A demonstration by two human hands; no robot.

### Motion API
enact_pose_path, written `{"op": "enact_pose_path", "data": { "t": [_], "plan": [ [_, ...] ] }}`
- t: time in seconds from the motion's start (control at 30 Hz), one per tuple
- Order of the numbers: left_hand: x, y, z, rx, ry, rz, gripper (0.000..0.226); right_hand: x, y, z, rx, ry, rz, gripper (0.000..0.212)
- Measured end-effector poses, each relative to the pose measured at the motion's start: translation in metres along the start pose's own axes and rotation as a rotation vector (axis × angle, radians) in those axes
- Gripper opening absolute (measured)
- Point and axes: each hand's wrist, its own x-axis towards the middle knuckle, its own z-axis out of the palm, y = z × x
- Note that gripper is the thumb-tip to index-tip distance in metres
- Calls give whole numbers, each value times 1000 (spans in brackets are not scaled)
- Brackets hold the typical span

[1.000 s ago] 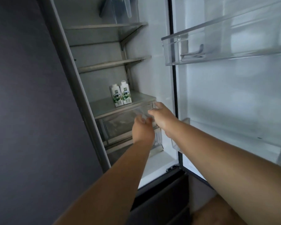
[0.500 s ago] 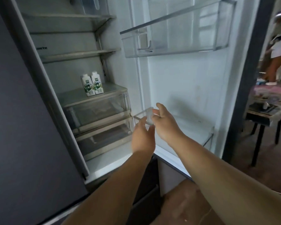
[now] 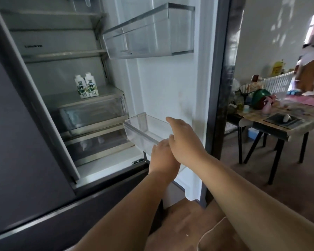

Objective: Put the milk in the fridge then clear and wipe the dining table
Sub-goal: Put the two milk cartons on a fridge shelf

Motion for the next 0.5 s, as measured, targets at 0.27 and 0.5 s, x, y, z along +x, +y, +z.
{"op": "enact_pose_path", "data": {
  "t": [0.27,0.5],
  "plan": [
    [-12,-21,4,17,-5,-57,32,-34,-3,-6,-187,84,-296,64],
    [-36,-72,-24,52,7,-74,25,-41,-15,9,-318,202,-427,60]
  ]
}}
